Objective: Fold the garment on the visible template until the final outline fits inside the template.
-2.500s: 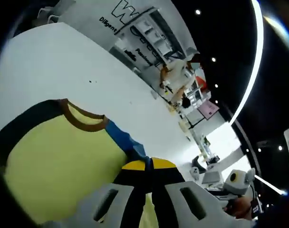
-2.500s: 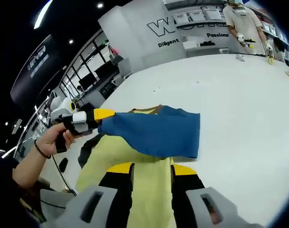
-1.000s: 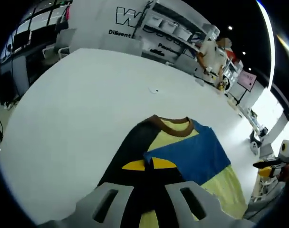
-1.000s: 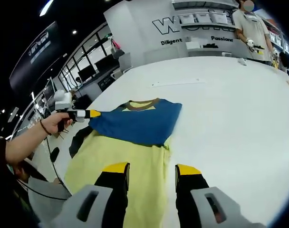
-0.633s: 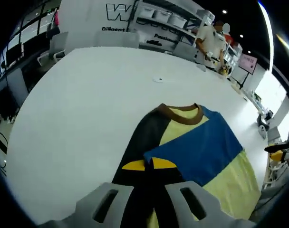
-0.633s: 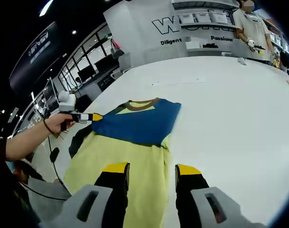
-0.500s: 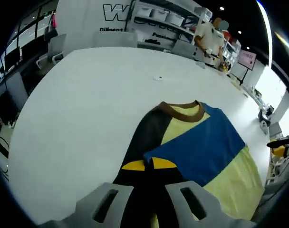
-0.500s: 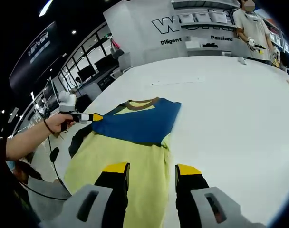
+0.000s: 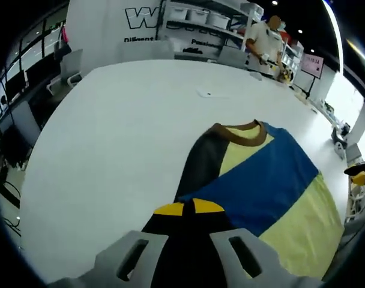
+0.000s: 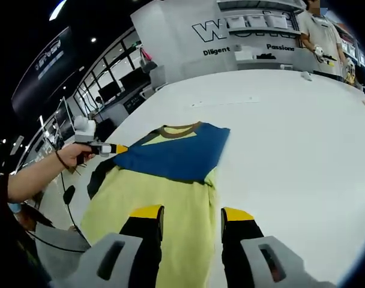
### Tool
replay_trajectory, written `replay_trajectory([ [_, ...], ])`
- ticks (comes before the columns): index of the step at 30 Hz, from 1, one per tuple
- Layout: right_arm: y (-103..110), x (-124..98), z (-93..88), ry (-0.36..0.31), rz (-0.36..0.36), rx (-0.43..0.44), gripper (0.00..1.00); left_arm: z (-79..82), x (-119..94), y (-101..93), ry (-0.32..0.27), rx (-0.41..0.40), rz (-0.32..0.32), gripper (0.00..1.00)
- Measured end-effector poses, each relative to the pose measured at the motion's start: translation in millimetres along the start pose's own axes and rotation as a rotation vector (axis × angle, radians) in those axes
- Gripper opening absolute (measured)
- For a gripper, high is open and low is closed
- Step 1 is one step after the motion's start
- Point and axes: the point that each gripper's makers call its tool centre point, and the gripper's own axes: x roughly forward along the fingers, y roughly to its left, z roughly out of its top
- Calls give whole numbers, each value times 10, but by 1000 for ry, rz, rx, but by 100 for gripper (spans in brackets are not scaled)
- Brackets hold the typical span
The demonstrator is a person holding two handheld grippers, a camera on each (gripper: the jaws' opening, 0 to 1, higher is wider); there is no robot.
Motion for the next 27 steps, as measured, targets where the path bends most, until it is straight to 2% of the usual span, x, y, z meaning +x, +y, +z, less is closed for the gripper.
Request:
replay_trajectory([
  [7, 3, -11, 12, -5, 2, -2, 34, 25, -45, 78, -16, 26, 30, 3],
  [12, 12, -17, 4, -2, 2, -7, 34, 108, -143, 186, -54, 88, 75, 3],
  [27, 45, 22, 23, 2, 8, -8, 34, 238, -556, 222, -155, 81, 99, 10],
])
